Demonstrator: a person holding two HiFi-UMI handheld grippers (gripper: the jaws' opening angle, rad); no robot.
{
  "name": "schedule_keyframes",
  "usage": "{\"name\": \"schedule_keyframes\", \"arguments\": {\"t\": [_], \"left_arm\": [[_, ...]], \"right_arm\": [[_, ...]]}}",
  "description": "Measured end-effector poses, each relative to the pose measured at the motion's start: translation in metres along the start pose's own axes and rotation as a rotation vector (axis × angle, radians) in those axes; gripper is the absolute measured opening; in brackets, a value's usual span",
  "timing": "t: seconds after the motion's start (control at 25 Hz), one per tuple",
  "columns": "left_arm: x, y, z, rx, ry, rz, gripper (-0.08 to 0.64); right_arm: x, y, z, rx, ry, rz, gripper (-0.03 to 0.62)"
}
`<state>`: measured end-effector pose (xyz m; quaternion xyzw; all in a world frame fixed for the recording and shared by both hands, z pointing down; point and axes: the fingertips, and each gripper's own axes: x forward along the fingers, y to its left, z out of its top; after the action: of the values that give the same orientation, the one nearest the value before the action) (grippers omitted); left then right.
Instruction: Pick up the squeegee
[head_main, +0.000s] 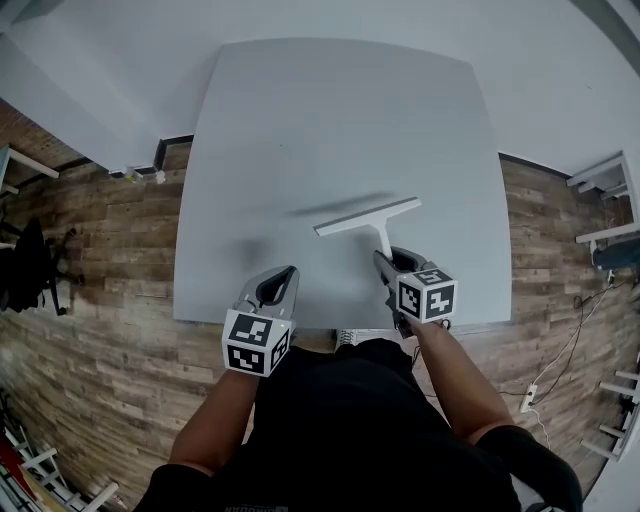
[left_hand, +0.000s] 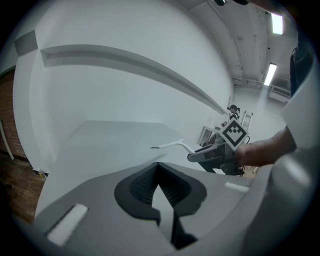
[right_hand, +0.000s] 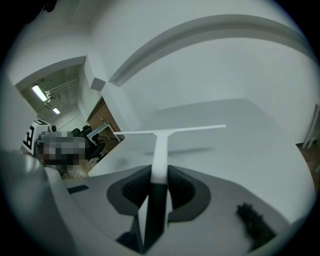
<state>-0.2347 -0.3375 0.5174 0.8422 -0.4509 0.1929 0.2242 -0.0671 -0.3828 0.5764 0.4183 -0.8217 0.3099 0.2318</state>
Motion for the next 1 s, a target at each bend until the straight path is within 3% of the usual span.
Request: {"name": "schedule_keyframes", "arguments": {"t": [0.24, 0.52, 1.0], "left_arm": [[-0.004, -0.037, 0.008, -0.056, -0.059, 0.035, 0.006], [-0.022, -0.055, 0.005, -0.045, -0.095, 0.115, 0.006], [-0.053, -0.05, 0.016, -0.009, -0.134, 0.099, 0.006]], "right_arm": [[-0.048, 0.008, 0.024, 0.037, -0.157, 0.125, 0.094], [-0.08, 0.015, 0.026, 0.023, -0.224, 0.225, 0.094], [-0.096, 0.045, 0.02, 0.014, -0.248, 0.205, 0.094]]}}
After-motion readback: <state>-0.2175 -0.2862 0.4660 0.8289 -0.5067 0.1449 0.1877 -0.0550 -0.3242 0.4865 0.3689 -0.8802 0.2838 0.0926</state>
